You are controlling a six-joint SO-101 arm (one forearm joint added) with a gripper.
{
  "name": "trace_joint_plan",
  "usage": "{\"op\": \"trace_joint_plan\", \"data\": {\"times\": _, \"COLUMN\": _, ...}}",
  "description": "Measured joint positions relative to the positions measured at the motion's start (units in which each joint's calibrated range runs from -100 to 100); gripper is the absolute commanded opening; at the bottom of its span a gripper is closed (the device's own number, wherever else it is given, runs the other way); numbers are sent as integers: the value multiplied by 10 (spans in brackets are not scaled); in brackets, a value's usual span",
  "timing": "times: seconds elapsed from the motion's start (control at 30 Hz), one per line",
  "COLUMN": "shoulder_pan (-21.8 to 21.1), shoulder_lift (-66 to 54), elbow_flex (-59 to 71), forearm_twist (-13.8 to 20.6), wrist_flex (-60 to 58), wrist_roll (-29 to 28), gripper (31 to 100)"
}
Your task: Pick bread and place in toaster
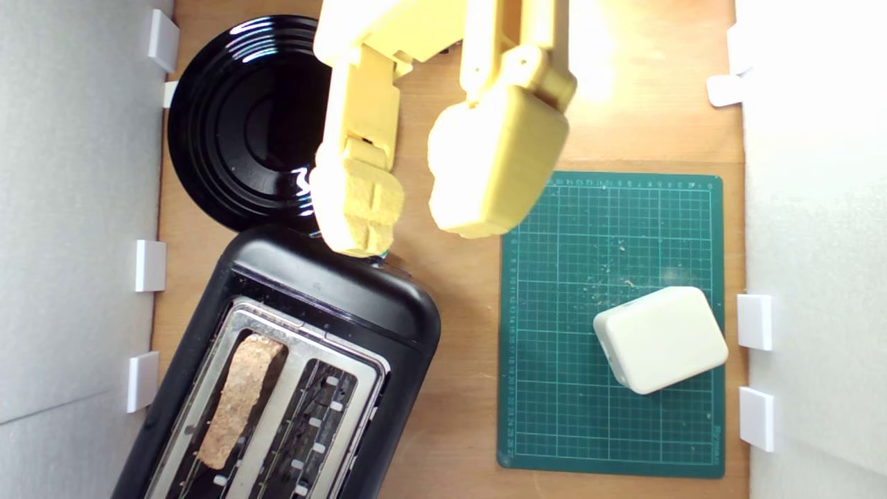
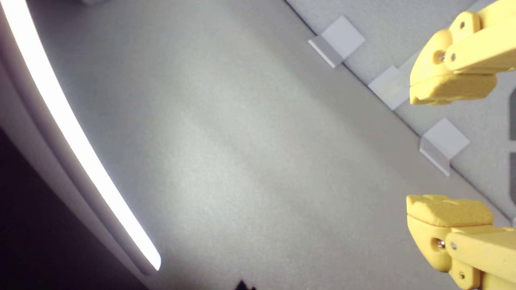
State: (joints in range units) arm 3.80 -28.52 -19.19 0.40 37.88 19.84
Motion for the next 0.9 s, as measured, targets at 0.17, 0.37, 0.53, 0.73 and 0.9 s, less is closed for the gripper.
{"op": "trace_joint_plan", "data": {"times": 0.17, "shoulder_pan": -37, "shoulder_lift": -5, "elbow_flex": 26, "forearm_twist": 4, "wrist_flex": 0, "wrist_roll": -130, "gripper": 825}}
{"op": "trace_joint_plan", "data": {"times": 0.37, "shoulder_pan": -96, "shoulder_lift": -20, "elbow_flex": 154, "forearm_twist": 1, "wrist_flex": 0, "wrist_roll": -153, "gripper": 825}}
{"op": "trace_joint_plan", "data": {"times": 0.53, "shoulder_pan": -121, "shoulder_lift": -81, "elbow_flex": 290, "forearm_twist": 2, "wrist_flex": 0, "wrist_roll": -149, "gripper": 824}}
{"op": "trace_joint_plan", "data": {"times": 0.73, "shoulder_pan": -158, "shoulder_lift": -171, "elbow_flex": 476, "forearm_twist": 13, "wrist_flex": 0, "wrist_roll": -93, "gripper": 791}}
{"op": "trace_joint_plan", "data": {"times": 0.9, "shoulder_pan": -164, "shoulder_lift": -264, "elbow_flex": 629, "forearm_twist": 13, "wrist_flex": 0, "wrist_roll": -43, "gripper": 651}}
